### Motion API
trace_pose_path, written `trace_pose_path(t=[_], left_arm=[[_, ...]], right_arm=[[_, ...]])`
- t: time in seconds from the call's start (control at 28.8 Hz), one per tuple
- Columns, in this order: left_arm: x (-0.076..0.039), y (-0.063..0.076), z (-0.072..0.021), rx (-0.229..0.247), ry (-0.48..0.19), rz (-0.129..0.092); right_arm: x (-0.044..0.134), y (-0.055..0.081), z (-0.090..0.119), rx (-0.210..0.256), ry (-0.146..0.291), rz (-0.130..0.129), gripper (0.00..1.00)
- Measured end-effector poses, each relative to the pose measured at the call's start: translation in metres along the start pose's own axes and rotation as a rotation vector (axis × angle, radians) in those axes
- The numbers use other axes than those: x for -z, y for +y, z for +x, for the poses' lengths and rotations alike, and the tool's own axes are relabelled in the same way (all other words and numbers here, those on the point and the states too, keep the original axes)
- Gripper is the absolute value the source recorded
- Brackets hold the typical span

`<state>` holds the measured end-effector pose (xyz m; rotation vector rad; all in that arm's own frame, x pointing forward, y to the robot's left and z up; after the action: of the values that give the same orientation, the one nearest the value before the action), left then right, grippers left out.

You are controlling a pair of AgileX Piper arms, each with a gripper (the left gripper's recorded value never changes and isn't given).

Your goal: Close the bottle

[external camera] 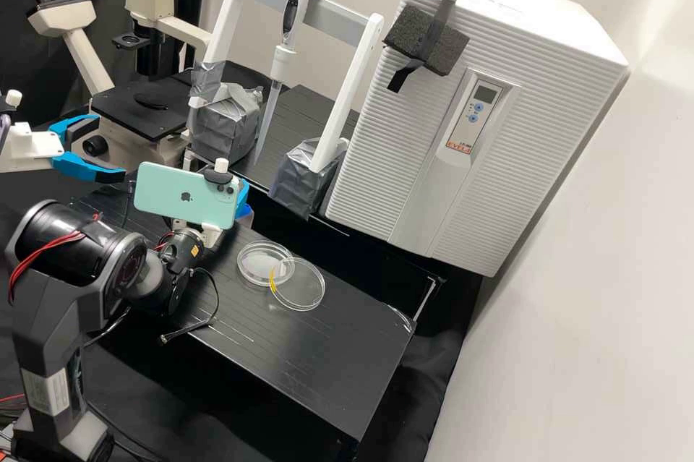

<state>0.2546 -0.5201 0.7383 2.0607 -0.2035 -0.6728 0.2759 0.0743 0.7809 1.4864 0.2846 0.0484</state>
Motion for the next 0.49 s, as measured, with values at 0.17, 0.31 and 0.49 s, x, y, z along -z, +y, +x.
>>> trace_pose_path(t=[0.17, 0.31, 0.49], left_arm=[[0.0000, 0.0000, 0.0000, 0.000, 0.000, 0.000], [0.0000, 0.0000, 0.0000, 0.000, 0.000, 0.000], [-0.0002, 0.0005, -0.0002, -0.002, 0.000, 0.001]], right_arm=[[0.0010, -0.0014, 0.0001, 0.007, 0.002, 0.000, 0.00], [0.0002, -0.0023, 0.0004, 0.010, -0.001, 0.000, 0.00], [-0.0022, -0.0050, 0.0014, 0.020, -0.009, 0.001, 0.00]])
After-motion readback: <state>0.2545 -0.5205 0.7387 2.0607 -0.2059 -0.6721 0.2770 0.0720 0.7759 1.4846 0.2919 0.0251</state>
